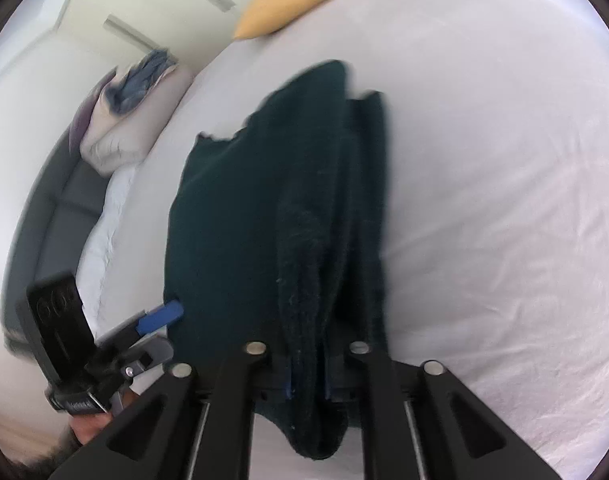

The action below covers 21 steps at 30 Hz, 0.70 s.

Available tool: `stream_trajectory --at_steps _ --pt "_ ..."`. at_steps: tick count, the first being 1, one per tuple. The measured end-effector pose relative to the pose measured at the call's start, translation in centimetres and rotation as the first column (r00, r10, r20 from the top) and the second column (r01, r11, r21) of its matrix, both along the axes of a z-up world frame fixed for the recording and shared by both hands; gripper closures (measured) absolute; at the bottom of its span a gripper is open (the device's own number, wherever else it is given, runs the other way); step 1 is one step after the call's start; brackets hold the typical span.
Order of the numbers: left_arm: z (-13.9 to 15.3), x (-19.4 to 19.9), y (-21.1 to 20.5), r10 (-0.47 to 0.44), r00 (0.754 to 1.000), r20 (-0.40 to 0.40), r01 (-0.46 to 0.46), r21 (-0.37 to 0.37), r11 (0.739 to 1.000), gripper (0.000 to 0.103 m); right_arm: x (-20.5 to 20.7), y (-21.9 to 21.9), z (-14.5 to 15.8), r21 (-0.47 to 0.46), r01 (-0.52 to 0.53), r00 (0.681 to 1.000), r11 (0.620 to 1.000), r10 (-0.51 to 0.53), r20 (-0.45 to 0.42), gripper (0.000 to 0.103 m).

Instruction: Fold small clothes

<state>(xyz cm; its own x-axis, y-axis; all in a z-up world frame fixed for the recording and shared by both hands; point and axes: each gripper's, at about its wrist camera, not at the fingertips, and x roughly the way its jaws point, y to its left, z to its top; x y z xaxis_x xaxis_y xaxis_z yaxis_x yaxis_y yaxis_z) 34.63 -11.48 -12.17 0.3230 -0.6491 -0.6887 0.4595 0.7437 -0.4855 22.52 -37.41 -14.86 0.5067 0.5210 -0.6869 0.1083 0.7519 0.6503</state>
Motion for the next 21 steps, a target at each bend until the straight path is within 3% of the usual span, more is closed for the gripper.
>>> stream_trajectory --at_steps 10,12,13,15,16,17,18,21 --pt "-0.5 -0.6 -0.3 -0.003 1.0 -0.002 0.003 -0.024 1.0 0.034 -1.5 -2.5 -3.7 0.23 0.031 0.998 0.973 -0.045 0.054 0.096" --pt "0.7 -0.7 0.6 0.028 0.999 0.019 -0.027 -0.036 0.999 0.033 -1.9 -2.2 -2.7 0.197 0.039 0.998 0.98 -0.048 0.04 0.093" --pt "1.5 -0.8 1.1 0.044 0.998 0.048 -0.042 -0.043 0.998 0.033 -2.2 -2.1 -1.7 0.149 0.045 0.998 0.988 -0.051 0.04 0.087" --pt "2.8 -0.8 2.1 0.074 0.993 0.093 -0.069 -0.052 0.996 0.033 -3.1 -2.0 0.5 -0.013 0.089 0.995 0.996 -0.089 0.036 0.067" --pt "3.3 -0.6 2.4 0.089 0.99 0.108 -0.083 -0.057 0.995 0.033 -3.5 -1.8 1.9 -0.133 0.124 0.992 0.983 -0.121 0.033 0.05" --pt "3.7 -0.2 2.7 0.102 0.987 0.121 -0.095 -0.06 0.994 0.033 -3.8 -1.5 2.9 -0.196 0.148 0.989 0.969 -0.141 0.051 0.05" --pt "4.0 0.4 2.7 0.112 0.985 0.128 -0.105 -0.056 0.993 0.033 -3.9 -1.2 4.0 -0.222 0.163 0.986 0.961 -0.148 0.082 0.05" --pt "4.1 2.2 1.7 0.12 0.981 0.152 -0.117 -0.026 0.993 0.033 -2.6 1.3 7.1 -0.113 0.082 0.976 0.99 -0.057 0.212 0.052"
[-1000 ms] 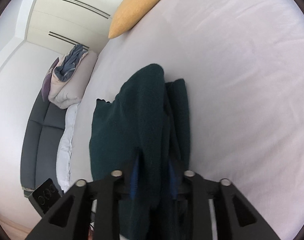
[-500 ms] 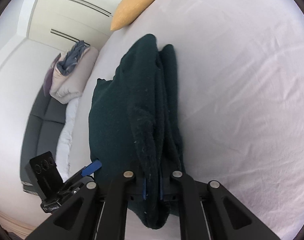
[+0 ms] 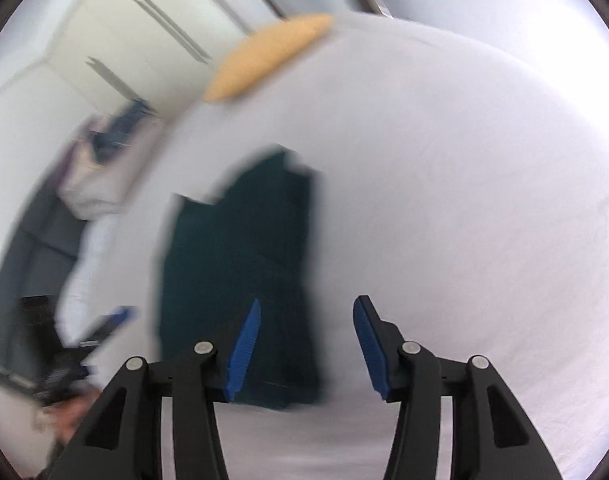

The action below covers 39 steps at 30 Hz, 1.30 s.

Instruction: Fold small clothes

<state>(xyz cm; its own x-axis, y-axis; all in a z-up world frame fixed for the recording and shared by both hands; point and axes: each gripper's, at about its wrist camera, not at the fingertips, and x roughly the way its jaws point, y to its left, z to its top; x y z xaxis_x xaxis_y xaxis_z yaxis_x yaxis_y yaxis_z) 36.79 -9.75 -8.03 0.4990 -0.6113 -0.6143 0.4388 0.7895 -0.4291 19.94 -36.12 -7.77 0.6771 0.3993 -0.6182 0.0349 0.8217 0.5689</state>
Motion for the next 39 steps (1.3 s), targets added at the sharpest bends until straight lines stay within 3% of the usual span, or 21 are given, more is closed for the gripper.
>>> stream_trajectory --at_steps 4,7,8,10,13,14,15,16,17,18,21,24,28,29,30,32,35,39 --pt "-2.4 2.0 -1.7 -0.005 0.998 -0.058 0.009 0.056 0.998 0.033 3.7 4.2 0.0 0.021 -0.15 0.987 0.988 0.149 0.054 0.052" --pt "-4.1 1.7 -2.9 -0.009 1.0 -0.013 0.011 0.14 0.99 0.032 6.0 4.4 -4.1 0.028 -0.15 0.987 0.988 0.151 -0.046 0.053" --pt "-4.2 1.3 -3.3 -0.022 1.0 0.015 0.02 0.167 0.986 0.032 6.3 3.8 -6.0 0.033 -0.129 0.988 0.991 0.131 -0.078 0.073" --pt "-3.8 0.9 -3.2 -0.035 0.999 0.032 0.029 0.174 0.984 0.031 5.3 2.5 -6.8 0.088 -0.108 0.994 0.99 0.111 -0.026 0.088" --pt "-2.4 0.8 -0.8 0.038 0.997 0.073 -0.046 0.115 0.992 0.031 3.3 0.0 -6.8 0.157 -0.071 0.997 0.985 0.072 -0.005 0.089" --pt "-2.0 1.0 0.3 0.08 0.992 0.097 -0.089 0.089 0.992 0.03 2.9 -0.2 -6.3 0.134 -0.062 0.998 0.989 0.063 0.002 0.086" --pt "-1.8 1.2 1.0 0.11 0.989 0.1 -0.117 0.072 0.99 0.02 2.3 -0.4 -5.7 0.105 -0.051 0.999 0.993 0.05 0.014 0.082" --pt "-2.0 2.0 1.9 0.151 0.986 0.07 -0.154 0.05 0.987 0.017 1.7 -1.0 -4.6 0.09 -0.035 0.999 0.995 0.032 0.031 0.067" --pt "-2.5 2.8 2.5 0.168 0.986 0.018 -0.168 0.031 0.985 0.016 1.4 -1.6 -4.0 0.076 -0.009 0.999 0.997 0.006 0.038 0.043" --pt "-3.0 3.4 2.8 0.17 0.985 -0.022 -0.17 0.023 0.985 0.016 1.3 -2.1 -3.4 0.062 0.016 0.999 0.998 -0.019 0.044 0.037" --pt "-5.1 5.1 3.1 0.151 0.979 -0.134 -0.154 -0.007 0.988 0.016 2.1 -3.1 -2.5 0.083 0.018 0.998 0.996 -0.023 0.061 0.033" --pt "-7.6 6.6 2.6 0.115 0.954 -0.277 -0.139 -0.066 0.988 0.016 5.0 -2.0 -3.8 0.044 -0.025 0.999 0.999 0.026 -0.029 0.029" --pt "-8.4 8.1 1.8 0.088 0.949 -0.301 -0.119 -0.086 0.989 0.015 7.3 -1.5 -6.6 0.055 -0.033 0.99 0.998 0.04 -0.138 0.03" --pt "-8.3 8.3 1.5 0.086 0.95 -0.301 -0.115 -0.077 0.99 0.018 7.4 -1.4 -6.8 0.054 -0.037 0.99 0.998 0.044 -0.131 0.032" --pt "-8.3 8.6 0.9 0.074 0.951 -0.301 -0.097 -0.063 0.993 0.031 7.7 -1.2 -6.9 0.044 -0.036 0.991 0.998 0.042 -0.127 0.035" --pt "-8.3 8.8 -0.2 0.071 0.951 -0.301 -0.081 -0.022 0.996 0.036 8.0 -0.9 -6.9 0.032 -0.052 0.988 0.998 0.056 -0.144 0.056" --pt "-8.0 9.1 -1.0 0.08 0.954 -0.289 -0.077 0.02 0.997 0.045 8.4 -0.5 -7.0 0.017 -0.071 0.985 0.997 0.072 -0.158 0.068" --pt "-6.9 8.5 -1.2 0.082 0.963 -0.258 -0.074 0.041 0.996 0.061 7.9 0.4 -6.0 -0.049 -0.058 0.987 0.997 0.05 -0.15 0.075"
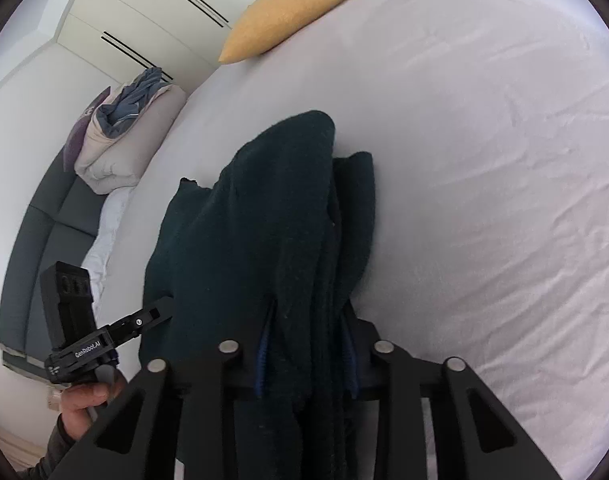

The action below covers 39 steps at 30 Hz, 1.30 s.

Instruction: Fold small clothes

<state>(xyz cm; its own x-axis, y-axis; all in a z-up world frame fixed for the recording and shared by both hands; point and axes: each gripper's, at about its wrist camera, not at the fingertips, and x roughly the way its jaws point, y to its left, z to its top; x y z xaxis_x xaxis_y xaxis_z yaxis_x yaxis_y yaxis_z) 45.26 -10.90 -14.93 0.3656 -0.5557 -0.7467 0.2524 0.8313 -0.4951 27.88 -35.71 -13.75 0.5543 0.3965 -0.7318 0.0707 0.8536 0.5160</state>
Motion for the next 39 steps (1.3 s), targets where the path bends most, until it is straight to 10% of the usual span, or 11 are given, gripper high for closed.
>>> stream_trajectory --at_steps 8,20,34,39 --pt "5.6 -4.6 2.4 0.005 0.993 0.114 -0.008 0.027 1.0 0.067 -3.4 6.4 6.5 -0.23 -0.01 0.994 0.973 0.036 0.107 0.078" --pt "13.1 -15.0 15.4 0.098 0.973 0.209 -0.118 0.086 0.989 0.067 -9.5 19.4 10.7 -0.177 -0.177 0.964 0.968 0.207 0.167 0.078" --pt "4.1 -18.8 20.8 0.147 0.987 0.059 -0.154 0.13 0.98 0.064 -10.9 24.8 2.6 -0.058 -0.197 0.98 0.979 0.199 0.029 0.077" --pt "1.3 -19.0 22.6 0.209 0.977 0.03 -0.211 0.069 0.975 0.031 -10.4 20.6 -2.1 0.121 -0.123 0.992 0.985 0.123 0.008 0.058"
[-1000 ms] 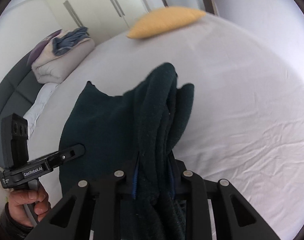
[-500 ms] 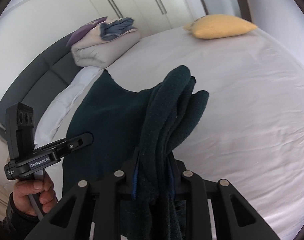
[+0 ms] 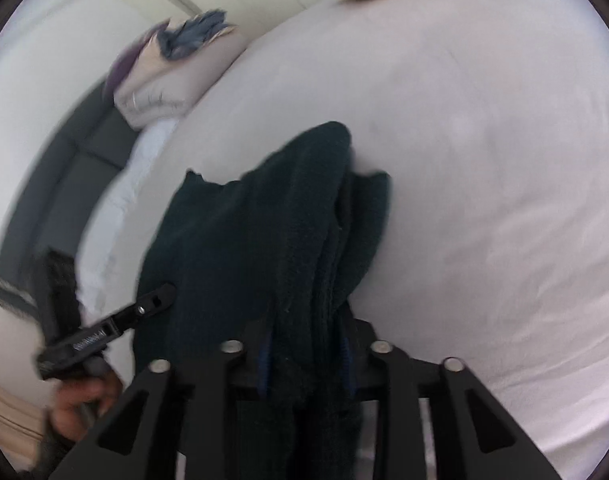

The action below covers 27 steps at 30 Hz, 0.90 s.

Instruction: Fold small clothes

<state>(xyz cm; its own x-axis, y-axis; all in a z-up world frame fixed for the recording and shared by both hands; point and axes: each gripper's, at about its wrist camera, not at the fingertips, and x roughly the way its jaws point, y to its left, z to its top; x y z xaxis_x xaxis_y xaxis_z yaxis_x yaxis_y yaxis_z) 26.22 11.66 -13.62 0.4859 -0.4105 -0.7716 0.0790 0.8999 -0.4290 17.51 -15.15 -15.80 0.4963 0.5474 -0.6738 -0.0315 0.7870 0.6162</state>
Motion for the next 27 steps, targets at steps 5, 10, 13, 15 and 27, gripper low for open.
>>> stream_trajectory --at_steps 5,10,13,15,27 --pt "0.5 0.1 0.1 0.016 1.0 -0.002 -0.016 -0.003 1.0 0.03 -1.3 -1.5 1.1 -0.001 0.058 0.998 0.998 -0.058 0.012 0.051" --pt "3.6 -1.4 0.1 0.061 0.993 0.097 -0.067 0.068 0.995 0.03 -3.4 -1.7 5.1 -0.047 0.109 0.991 0.993 -0.105 0.081 0.05" --pt "4.5 -2.3 0.0 0.064 0.989 0.135 -0.078 0.099 0.992 0.03 -3.5 0.9 7.6 -0.052 0.03 0.987 0.998 -0.022 0.16 0.05" --pt "3.7 -2.3 -0.3 0.05 0.993 0.103 -0.061 0.102 0.993 0.03 -3.9 2.5 7.8 -0.038 -0.032 0.981 0.999 0.038 0.189 0.05" --pt "4.9 -5.7 0.3 0.093 0.973 0.213 -0.115 0.097 0.989 0.026 -6.1 0.6 2.3 -0.001 -0.016 0.991 1.0 0.016 0.133 0.08"
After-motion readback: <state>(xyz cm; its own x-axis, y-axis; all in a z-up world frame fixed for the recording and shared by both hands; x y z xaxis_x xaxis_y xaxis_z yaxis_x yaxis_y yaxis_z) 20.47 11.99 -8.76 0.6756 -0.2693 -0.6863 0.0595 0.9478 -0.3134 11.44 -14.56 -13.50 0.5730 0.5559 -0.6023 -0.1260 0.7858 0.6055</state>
